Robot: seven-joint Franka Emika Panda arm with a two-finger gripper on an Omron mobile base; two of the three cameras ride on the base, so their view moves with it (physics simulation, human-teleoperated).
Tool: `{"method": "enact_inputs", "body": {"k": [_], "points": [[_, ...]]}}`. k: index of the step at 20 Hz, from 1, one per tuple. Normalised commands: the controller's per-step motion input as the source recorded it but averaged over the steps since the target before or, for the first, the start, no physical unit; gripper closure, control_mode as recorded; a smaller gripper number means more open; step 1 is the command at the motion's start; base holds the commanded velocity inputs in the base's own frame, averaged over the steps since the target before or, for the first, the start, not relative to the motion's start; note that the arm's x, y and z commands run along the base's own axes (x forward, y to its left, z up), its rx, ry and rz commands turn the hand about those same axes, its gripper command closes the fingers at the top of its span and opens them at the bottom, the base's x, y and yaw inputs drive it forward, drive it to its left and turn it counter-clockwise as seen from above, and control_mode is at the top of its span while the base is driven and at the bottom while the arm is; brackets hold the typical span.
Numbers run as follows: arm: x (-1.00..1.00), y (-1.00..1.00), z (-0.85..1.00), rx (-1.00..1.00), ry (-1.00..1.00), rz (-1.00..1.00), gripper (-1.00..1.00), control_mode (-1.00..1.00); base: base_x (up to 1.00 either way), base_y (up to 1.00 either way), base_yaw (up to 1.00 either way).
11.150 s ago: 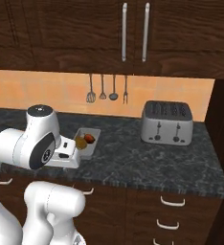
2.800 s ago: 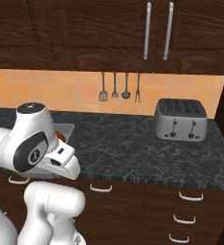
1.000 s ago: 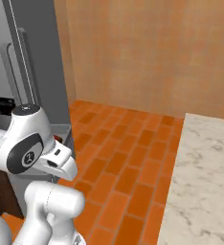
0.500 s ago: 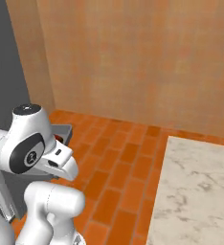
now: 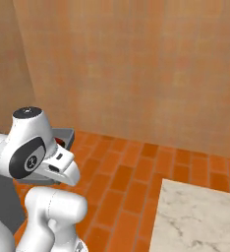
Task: Take the meat container that has the shrimp and place it on the second highest rack of the freezer. Then take the vegetable container that has the bell pepper and avocado and place it on the highest rack of the freezer.
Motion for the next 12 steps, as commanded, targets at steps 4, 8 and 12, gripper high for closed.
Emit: {"method": "enact_inputs", "body": {"k": [4, 8, 12], "points": [[0.0, 0.0, 0.0, 0.0, 0.0, 0.0, 1.0, 1.0, 1.0, 0.0, -0.01], [0.0, 0.0, 0.0, 0.0, 0.0, 0.0, 1.0, 1.0, 1.0, 0.0, 0.0], [0.0, 0.0, 0.0, 0.0, 0.0, 0.0, 1.0, 1.0, 1.0, 0.0, 0.13]]}}
